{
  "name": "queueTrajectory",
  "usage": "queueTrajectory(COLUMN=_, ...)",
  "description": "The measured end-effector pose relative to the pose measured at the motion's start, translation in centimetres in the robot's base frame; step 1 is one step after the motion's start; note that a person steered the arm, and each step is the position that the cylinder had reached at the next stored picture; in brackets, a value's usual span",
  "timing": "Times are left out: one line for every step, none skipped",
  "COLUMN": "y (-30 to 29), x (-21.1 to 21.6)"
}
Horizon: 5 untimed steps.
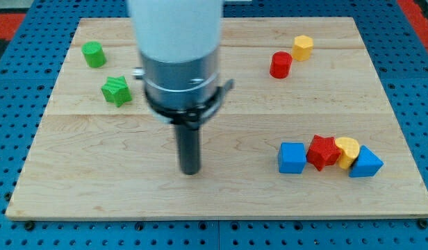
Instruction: Move arm towards center left of the board
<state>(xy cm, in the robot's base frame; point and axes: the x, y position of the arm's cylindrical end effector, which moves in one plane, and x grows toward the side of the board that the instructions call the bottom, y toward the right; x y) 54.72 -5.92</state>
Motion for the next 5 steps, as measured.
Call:
queueTrajectory(y=-5.3, x=-0.5)
queueTrajectory(y=-9.6, x=-3.3)
queueTrajectory(y=-15.7, x=-8.1)
queueTrajectory(y=-22.7, x=-12.0)
queueTrajectory(y=-14.8, x=-16.9)
